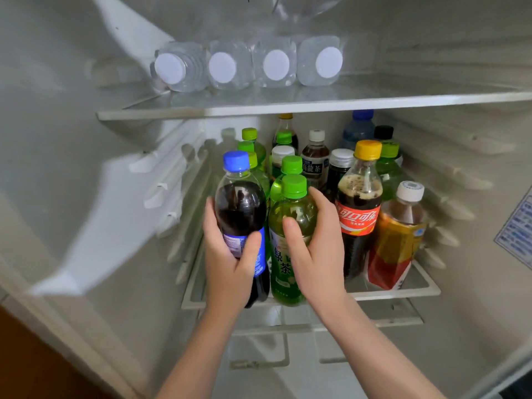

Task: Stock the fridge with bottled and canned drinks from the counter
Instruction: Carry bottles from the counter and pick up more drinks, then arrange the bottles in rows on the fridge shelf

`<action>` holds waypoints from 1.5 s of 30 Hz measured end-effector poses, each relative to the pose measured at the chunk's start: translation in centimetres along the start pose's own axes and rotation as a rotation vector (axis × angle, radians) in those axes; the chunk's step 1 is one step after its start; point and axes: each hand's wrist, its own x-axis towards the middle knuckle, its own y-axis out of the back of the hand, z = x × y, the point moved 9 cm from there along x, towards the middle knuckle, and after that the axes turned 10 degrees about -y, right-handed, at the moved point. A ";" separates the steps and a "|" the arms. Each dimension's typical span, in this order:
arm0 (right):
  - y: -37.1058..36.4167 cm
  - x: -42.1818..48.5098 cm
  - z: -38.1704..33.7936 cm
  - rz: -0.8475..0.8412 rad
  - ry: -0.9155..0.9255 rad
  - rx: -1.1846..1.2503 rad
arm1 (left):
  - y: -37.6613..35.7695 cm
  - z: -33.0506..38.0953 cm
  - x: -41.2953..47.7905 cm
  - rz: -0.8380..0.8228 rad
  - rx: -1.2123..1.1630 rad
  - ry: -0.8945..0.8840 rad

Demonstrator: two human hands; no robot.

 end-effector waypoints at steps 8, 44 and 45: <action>0.0 -5.0 5.0 -0.090 -0.141 0.014 | 0.4 -4.0 -4.9 -0.148 0.072 0.166; 13.0 1.6 -0.1 0.234 0.232 -0.150 | -3.0 12.2 0.5 0.061 0.509 -0.587; 13.4 2.4 0.8 0.236 0.176 -0.170 | -4.1 12.5 1.2 -0.010 0.480 -0.587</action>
